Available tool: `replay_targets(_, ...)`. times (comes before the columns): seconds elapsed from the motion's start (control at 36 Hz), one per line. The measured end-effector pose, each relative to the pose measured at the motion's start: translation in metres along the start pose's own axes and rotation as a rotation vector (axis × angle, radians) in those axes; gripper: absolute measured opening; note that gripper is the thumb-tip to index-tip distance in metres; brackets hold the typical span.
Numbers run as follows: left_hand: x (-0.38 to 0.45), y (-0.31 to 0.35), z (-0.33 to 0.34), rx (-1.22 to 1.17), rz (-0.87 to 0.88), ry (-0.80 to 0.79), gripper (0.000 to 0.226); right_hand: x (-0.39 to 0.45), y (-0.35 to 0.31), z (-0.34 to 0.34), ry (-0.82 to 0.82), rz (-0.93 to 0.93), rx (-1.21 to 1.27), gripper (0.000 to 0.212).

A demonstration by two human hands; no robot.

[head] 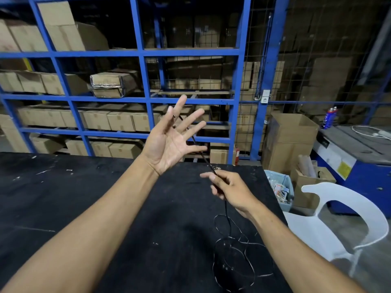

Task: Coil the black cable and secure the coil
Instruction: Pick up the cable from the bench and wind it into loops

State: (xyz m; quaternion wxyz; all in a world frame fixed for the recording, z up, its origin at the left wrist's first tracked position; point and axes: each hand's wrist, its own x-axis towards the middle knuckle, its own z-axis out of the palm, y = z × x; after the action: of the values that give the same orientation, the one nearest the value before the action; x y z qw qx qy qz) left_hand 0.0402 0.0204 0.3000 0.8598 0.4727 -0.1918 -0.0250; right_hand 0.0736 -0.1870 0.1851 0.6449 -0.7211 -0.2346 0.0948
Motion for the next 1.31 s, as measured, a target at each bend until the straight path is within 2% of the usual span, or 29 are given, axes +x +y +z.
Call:
replay_targets(0.17,0.010,0.012,-0.010,0.172,0.026,0.116,0.044,-0.016,-0.013,0.001,-0.091,-0.007,-0.099,0.026)
replay_targets(0.31,0.008,0.004,-0.012,0.314,-0.021,0.123,0.040,-0.025,-0.032,-0.003,-0.162,-0.047,-0.205,0.027)
replay_targets(0.47,0.006,-0.013,-0.021,0.605,-0.129,0.115,0.040,-0.027,-0.063,-0.012,-0.159,-0.177,-0.386,0.027)
replay_targets(0.69,0.001,-0.020,-0.035,0.372,-0.213,0.140,0.043,-0.025,-0.093,-0.021,-0.180,-0.290,-0.532,0.027)
replay_targets(0.78,-0.002,-0.018,-0.039,0.354,-0.260,0.129,0.042,-0.024,-0.097,-0.029,-0.169,-0.297,-0.512,0.026)
replay_targets(1.0,-0.015,-0.020,-0.033,0.529,-0.542,-0.084,0.048,-0.009,-0.116,-0.045,-0.189,-0.298,-0.614,0.022)
replay_targets(1.22,-0.017,-0.015,-0.013,0.529,-0.659,-0.209,0.054,0.011,-0.132,-0.047,-0.153,-0.338,-0.665,0.021)
replay_targets(1.31,-0.017,-0.010,-0.011,0.560,-0.713,-0.302,0.051,0.016,-0.129,-0.048,-0.141,-0.374,-0.679,0.016)
